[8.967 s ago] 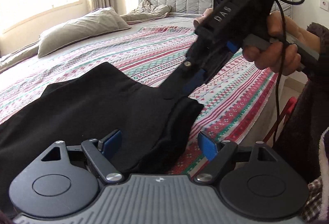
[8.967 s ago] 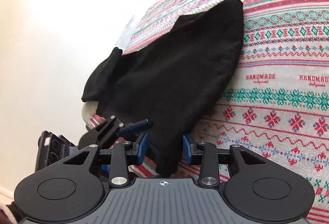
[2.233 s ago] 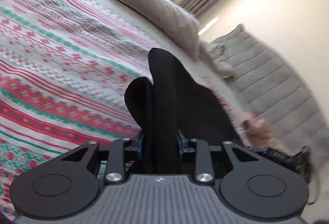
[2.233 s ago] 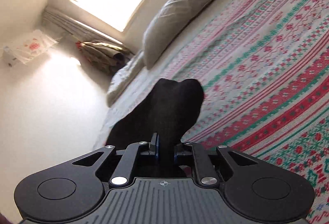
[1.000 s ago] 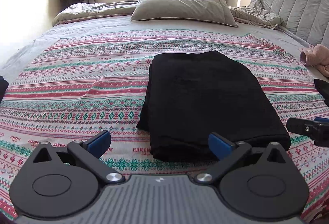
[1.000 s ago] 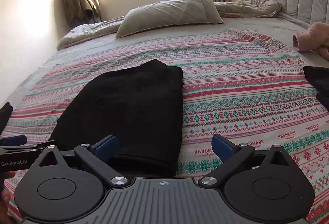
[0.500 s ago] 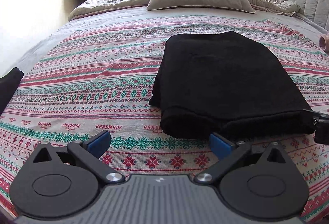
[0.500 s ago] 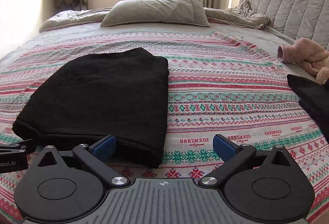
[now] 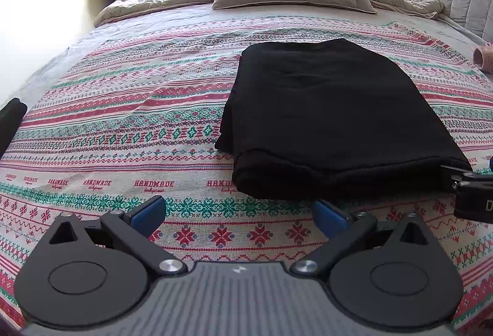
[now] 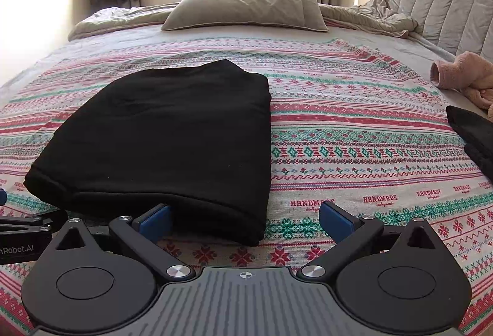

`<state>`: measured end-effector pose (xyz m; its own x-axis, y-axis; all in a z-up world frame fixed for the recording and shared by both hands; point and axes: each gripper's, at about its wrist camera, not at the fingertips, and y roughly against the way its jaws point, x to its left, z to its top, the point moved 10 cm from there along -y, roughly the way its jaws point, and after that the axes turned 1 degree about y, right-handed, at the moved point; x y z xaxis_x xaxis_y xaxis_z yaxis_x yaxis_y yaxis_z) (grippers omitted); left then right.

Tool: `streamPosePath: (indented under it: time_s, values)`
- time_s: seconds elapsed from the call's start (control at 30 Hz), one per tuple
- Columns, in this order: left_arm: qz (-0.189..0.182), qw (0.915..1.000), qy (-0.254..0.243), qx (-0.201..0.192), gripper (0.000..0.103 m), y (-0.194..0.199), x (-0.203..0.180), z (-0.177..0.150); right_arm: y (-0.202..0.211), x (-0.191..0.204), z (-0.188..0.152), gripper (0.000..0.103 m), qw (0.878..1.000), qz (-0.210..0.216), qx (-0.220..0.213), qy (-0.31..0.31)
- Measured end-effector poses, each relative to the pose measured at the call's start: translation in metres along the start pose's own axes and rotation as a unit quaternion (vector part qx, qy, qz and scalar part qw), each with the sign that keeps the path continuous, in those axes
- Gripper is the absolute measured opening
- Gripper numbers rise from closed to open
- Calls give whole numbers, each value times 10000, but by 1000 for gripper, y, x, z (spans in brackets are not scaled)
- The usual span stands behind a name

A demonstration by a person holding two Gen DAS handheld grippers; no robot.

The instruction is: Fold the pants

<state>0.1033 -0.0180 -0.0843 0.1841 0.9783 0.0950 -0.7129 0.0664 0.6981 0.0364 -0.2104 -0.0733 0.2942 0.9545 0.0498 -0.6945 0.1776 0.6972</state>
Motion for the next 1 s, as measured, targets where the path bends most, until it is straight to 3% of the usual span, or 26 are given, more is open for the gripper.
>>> streamPosePath:
  time_s: [1.0]
  values:
    - [-93,9999,-38,31,103,3,-4,-4,-4,12,-6,102,9999,42,46,132]
